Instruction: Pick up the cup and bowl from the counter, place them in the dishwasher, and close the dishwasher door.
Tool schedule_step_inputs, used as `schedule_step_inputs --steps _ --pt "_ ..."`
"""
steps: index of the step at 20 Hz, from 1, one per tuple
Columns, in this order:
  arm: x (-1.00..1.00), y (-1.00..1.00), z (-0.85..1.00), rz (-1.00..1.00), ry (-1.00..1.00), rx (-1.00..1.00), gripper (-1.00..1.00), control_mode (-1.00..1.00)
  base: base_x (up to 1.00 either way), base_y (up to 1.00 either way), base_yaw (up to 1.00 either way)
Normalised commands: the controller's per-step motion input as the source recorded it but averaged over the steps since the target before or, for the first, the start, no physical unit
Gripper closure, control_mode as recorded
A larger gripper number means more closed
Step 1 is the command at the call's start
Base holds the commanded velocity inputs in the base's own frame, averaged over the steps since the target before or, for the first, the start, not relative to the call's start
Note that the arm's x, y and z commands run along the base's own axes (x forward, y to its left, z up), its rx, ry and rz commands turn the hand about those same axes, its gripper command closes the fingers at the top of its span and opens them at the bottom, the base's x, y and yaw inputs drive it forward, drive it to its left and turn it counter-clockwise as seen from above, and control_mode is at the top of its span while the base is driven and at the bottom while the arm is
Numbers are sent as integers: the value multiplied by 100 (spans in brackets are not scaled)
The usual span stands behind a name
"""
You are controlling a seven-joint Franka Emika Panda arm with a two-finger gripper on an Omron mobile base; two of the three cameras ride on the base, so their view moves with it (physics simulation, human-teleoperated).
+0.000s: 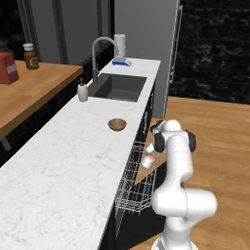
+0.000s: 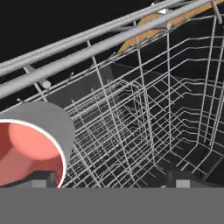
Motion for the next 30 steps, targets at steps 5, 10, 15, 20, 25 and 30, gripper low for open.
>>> schedule_step_inputs --steps 5,10,15,20,25,30 --pt "-88 3 68 -7 -14 -19 -100 -100 0 0 0" --pt "-77 17 86 -1 -27 -17 -100 -100 0 0 0" --pt "-60 18 100 1 -30 -11 -100 -100 0 0 0" --pt "-30 0 100 3 -4 -1 -100 -100 0 0 0" --pt "-21 0 100 8 8 0 -100 -100 0 0 0" --pt "-3 14 100 11 18 -1 -100 -100 0 0 0"
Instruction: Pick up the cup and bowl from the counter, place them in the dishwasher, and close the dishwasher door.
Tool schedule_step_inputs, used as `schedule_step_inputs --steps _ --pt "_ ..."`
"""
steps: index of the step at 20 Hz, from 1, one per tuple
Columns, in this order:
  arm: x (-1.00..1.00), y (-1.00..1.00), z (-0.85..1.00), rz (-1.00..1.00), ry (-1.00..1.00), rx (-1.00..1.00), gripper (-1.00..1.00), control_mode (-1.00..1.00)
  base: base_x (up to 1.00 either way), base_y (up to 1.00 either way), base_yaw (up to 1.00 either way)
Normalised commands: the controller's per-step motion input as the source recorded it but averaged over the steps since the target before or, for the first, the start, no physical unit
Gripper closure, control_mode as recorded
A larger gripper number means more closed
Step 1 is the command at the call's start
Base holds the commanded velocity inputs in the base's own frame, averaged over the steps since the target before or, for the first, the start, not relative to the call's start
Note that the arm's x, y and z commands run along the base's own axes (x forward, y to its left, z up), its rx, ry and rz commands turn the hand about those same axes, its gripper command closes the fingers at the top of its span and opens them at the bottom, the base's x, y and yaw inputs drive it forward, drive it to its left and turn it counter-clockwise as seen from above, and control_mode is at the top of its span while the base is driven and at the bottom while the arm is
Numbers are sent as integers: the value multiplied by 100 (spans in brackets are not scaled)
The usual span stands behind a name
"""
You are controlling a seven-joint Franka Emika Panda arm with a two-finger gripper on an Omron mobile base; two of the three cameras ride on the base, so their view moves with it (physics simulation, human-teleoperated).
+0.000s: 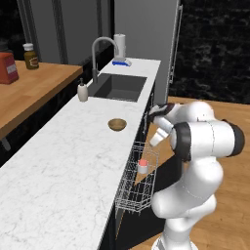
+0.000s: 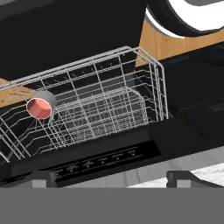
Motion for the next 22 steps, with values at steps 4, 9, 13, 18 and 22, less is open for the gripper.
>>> schedule_step_inputs --steps 4,9,13,18,22 --pt "30 45 99 19 29 -7 -100 -100 0 0 0" --pt "69 49 33 38 21 -15 -100 -100 0 0 0" --pt "42 49 0 39 8 -12 -100 -100 0 0 0" --pt "3 47 -6 8 -1 -15 -100 -100 0 0 0" --pt "-8 46 -23 -2 -21 -16 -100 -100 0 0 0"
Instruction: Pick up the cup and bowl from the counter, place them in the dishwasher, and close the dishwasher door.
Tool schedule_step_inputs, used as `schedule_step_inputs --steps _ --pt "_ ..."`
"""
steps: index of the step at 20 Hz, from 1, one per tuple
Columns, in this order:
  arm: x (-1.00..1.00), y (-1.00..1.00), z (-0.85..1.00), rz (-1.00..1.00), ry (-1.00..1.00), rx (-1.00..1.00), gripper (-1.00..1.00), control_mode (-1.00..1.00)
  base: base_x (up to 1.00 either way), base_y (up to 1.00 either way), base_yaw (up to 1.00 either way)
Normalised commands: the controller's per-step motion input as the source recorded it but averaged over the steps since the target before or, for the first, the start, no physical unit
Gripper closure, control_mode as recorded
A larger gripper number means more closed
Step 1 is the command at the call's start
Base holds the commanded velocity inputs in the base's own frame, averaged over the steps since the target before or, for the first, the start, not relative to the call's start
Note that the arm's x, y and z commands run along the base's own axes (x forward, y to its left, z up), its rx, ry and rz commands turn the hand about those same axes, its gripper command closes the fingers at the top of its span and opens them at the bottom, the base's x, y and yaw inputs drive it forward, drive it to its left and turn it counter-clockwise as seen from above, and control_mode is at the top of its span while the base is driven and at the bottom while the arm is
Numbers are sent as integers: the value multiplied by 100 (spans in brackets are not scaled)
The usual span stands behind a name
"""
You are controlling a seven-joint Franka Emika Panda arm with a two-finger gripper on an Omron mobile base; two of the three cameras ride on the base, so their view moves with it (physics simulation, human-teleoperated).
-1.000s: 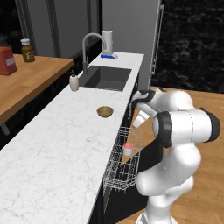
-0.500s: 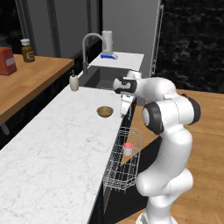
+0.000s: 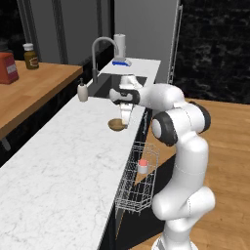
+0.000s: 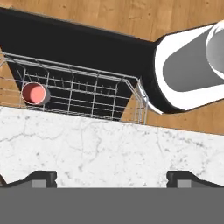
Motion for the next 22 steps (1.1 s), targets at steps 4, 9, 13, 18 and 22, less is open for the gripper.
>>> schedule_step_inputs --steps 4,9,13,18,22 --pt "0 38 -33 -9 -22 -15 -100 -100 0 0 0" --pt "0 25 -38 -15 -19 -15 -100 -100 0 0 0" --pt "0 14 -23 -19 -17 -12 -100 -100 0 0 0" --pt "6 32 -5 -17 -20 -8 -100 -100 0 0 0" --pt "6 51 0 -12 -18 -4 -100 -100 0 0 0"
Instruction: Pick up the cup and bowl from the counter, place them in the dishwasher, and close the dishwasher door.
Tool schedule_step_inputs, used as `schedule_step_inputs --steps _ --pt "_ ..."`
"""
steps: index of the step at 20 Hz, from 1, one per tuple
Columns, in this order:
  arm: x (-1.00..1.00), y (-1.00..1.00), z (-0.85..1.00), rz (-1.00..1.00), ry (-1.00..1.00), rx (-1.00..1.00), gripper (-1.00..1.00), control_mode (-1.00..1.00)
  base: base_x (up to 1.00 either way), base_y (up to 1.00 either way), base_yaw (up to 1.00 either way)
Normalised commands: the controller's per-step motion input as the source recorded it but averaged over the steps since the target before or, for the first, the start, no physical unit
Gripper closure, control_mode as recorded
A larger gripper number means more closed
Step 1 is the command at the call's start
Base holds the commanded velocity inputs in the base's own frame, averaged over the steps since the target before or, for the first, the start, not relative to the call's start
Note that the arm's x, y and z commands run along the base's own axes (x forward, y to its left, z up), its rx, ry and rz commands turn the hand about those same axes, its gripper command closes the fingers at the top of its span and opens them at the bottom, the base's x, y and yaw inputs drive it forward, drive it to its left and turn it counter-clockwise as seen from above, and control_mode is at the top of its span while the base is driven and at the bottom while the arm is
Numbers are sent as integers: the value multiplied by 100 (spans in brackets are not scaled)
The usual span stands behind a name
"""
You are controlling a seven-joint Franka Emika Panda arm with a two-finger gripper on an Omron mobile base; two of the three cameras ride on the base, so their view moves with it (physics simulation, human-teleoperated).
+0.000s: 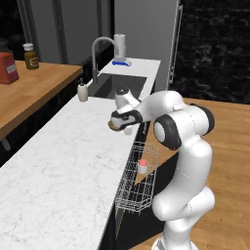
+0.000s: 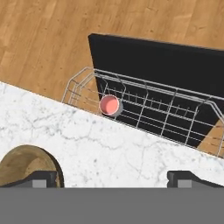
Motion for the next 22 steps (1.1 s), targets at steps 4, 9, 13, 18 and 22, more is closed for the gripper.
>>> schedule_step_inputs --steps 4,9,13,18,22 --pt "0 60 -3 -11 -9 -3 -100 -100 0 0 0" --pt "0 58 -15 -12 -6 -4 -100 -100 0 0 0" --pt "5 52 -25 -15 -1 -3 -100 -100 0 0 0" --pt "6 42 -38 -16 0 -2 -100 -100 0 0 0" --pt "16 32 -39 -15 0 -1 -100 -100 0 0 0"
